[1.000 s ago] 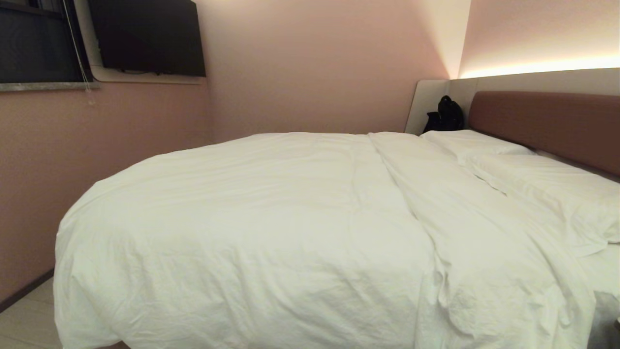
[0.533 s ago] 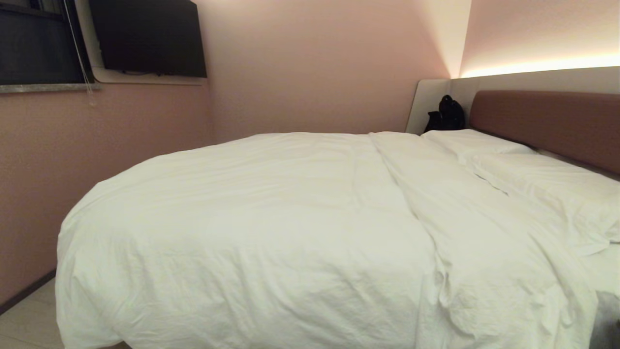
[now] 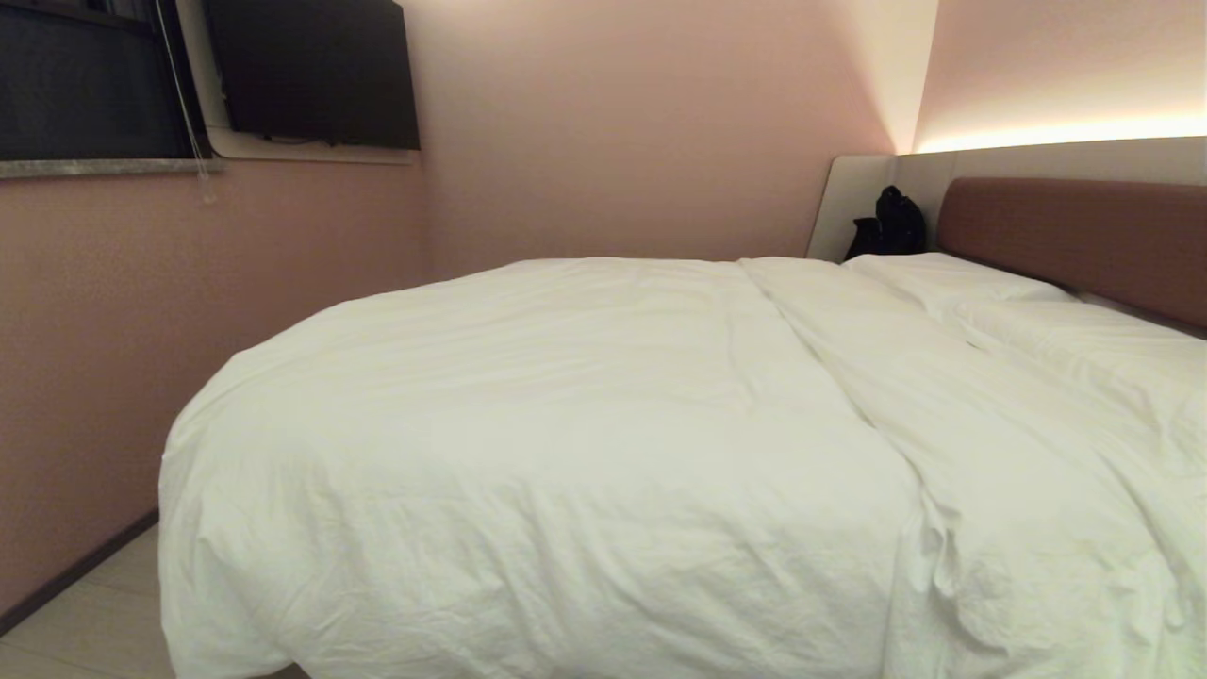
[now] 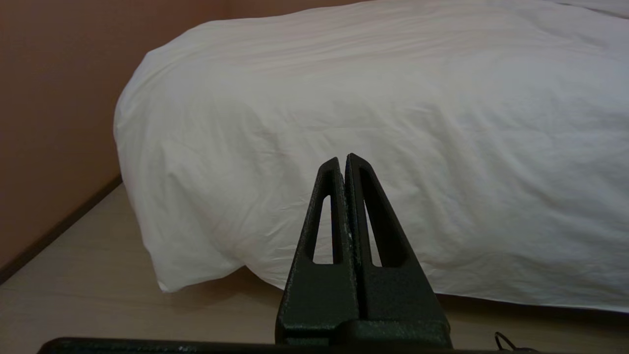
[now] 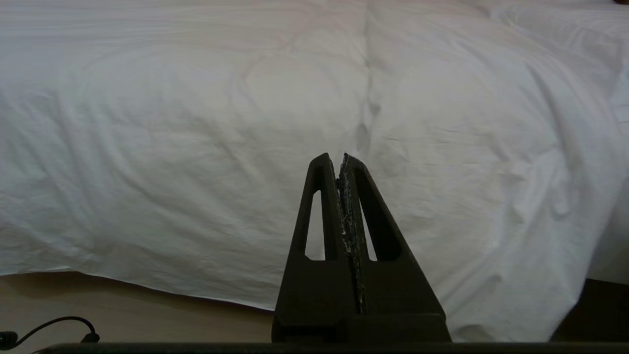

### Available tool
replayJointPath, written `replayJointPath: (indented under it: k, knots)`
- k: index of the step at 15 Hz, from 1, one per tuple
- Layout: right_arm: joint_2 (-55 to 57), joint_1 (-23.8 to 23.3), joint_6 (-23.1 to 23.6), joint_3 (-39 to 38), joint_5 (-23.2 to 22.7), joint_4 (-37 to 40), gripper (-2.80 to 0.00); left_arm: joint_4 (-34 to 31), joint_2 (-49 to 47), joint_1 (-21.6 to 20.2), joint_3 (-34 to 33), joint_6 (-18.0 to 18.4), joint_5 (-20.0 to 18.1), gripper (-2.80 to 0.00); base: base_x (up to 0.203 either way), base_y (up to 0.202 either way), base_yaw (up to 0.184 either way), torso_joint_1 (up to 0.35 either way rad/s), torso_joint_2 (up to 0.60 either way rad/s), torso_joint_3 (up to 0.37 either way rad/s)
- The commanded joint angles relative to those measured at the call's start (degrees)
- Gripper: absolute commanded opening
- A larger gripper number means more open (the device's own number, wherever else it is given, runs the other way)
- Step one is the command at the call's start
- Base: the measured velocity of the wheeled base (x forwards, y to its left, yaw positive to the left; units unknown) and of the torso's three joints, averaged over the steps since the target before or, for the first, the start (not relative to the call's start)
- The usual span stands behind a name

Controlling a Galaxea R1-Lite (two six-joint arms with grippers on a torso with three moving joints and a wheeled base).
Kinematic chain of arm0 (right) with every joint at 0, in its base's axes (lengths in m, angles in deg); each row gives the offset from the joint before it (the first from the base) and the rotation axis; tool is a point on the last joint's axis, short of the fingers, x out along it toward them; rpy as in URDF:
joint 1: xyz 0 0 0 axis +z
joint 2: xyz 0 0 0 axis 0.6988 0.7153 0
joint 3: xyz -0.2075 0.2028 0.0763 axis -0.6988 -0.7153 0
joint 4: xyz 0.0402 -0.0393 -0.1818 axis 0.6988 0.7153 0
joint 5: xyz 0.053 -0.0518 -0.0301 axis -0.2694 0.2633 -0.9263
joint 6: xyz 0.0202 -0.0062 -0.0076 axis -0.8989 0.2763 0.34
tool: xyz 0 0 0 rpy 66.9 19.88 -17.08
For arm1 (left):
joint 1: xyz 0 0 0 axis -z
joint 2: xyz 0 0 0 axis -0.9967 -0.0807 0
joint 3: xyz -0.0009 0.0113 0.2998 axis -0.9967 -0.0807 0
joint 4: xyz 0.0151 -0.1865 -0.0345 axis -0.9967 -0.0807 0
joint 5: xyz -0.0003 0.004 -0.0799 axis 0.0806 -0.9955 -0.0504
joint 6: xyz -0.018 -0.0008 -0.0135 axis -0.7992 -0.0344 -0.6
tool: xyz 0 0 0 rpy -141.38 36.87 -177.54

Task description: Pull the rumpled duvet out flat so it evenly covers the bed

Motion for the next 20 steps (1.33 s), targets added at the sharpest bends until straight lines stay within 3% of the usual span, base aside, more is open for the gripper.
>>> replayJointPath:
  k: [1,20]
  knots:
    - [0.0,0.0,0.0,0.0,0.0,0.0,-2.80,-0.1,-0.1,0.0,0.0,0.0,0.0,-2.80,0.000,0.196,-0.002,0.007,0.01,0.011]
    - [0.0,0.0,0.0,0.0,0.0,0.0,-2.80,0.0,-0.1,0.0,0.0,-0.1,0.0,-2.80,0.000,0.195,0.000,0.002,0.00,0.002]
